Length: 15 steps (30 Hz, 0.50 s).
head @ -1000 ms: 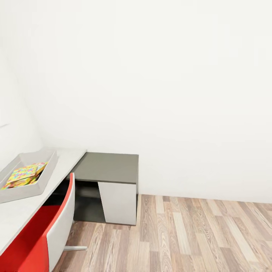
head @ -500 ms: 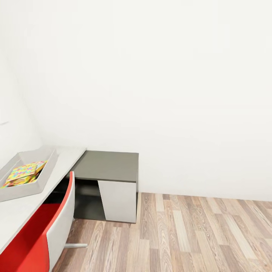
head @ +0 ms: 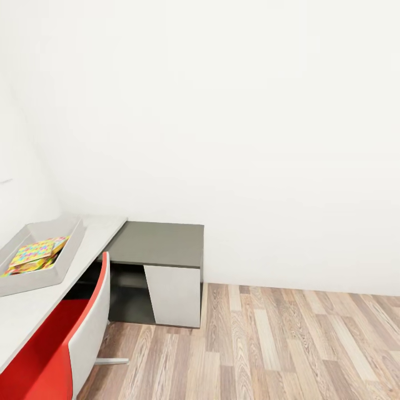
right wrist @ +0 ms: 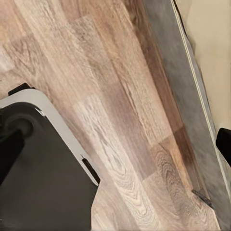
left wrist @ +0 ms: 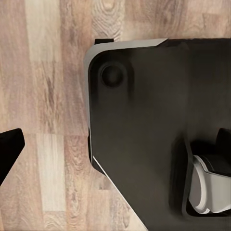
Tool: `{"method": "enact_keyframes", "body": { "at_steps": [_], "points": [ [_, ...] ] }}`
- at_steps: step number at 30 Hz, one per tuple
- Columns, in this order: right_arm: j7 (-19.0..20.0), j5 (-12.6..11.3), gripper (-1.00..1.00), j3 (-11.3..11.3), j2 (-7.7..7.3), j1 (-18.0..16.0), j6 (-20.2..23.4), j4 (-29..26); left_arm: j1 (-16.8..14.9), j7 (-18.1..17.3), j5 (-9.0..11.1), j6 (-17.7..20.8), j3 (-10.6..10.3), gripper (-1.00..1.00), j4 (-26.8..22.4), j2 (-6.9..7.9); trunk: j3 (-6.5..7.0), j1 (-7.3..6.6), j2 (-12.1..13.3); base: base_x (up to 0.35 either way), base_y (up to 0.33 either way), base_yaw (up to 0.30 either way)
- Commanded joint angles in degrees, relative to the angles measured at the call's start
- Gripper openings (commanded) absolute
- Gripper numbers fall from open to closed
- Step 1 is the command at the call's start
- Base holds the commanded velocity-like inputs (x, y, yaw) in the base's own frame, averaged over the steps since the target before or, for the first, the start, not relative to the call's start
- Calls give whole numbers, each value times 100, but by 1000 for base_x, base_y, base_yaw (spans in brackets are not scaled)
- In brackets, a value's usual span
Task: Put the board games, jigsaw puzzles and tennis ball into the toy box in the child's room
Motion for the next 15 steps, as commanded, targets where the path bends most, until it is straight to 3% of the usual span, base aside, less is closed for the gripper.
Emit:
{"method": "enact_keyframes", "body": {
  "at_steps": [1,15],
  "points": [
    [-17,-52,100,50,15,-2,-13,-5,-5,-16,32,-20,-33,100,5,2,-12,3,-12,0,0,0],
    [-17,-56,100,49,0,-2,-13,-5,-5,-16,32,-20,-39,100,5,2,-12,3,-12,0,0,0]
  ]
}}
